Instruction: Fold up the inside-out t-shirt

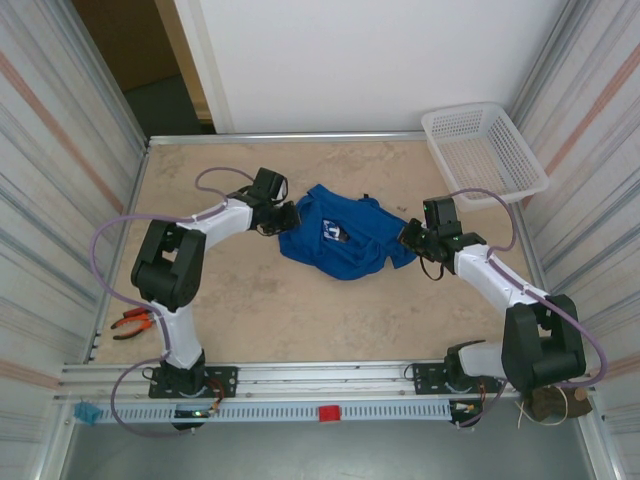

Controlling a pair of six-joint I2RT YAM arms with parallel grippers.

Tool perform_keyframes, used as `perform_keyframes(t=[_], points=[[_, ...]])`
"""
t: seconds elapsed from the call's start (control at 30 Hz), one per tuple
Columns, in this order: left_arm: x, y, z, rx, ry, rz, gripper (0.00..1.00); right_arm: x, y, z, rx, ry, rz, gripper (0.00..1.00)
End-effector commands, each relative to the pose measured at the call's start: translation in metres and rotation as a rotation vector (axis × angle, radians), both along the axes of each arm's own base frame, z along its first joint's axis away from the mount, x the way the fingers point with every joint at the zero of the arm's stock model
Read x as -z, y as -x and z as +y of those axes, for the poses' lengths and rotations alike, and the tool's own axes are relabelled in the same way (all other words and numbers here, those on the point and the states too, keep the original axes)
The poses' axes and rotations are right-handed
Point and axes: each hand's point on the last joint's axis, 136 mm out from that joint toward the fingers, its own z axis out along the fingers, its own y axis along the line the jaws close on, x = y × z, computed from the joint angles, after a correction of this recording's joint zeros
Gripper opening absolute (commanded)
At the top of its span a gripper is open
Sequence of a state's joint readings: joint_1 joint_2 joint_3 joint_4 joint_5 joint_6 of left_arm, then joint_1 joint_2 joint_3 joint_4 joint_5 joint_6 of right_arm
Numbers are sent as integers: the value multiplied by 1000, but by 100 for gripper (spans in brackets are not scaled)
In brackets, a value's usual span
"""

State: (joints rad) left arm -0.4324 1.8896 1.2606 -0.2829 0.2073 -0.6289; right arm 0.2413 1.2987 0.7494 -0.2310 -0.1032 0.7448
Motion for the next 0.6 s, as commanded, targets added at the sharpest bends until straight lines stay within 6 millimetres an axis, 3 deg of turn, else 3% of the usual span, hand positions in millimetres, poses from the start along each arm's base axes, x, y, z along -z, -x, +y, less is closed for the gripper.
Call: perform_keyframes(t=[0.0, 0.07, 0.27, 0.43, 0.57], points=[[-22, -2, 1, -8, -6, -41, 3, -1, -1, -6, -15, 50, -8, 43], [-37, 4, 8, -7, -26, -56, 2, -8, 1, -7, -28, 69, -19, 55], [-77, 28, 32, 7, -99, -118, 0, -22, 16, 9, -139, 141, -41, 59], [-85, 44, 52, 5, -136, -126, 0, -12, 33, 35, -274, 247, -27, 61], [-83, 48, 63, -15, -135, -119, 0, 4, 37, 42, -322, 319, 5, 58]])
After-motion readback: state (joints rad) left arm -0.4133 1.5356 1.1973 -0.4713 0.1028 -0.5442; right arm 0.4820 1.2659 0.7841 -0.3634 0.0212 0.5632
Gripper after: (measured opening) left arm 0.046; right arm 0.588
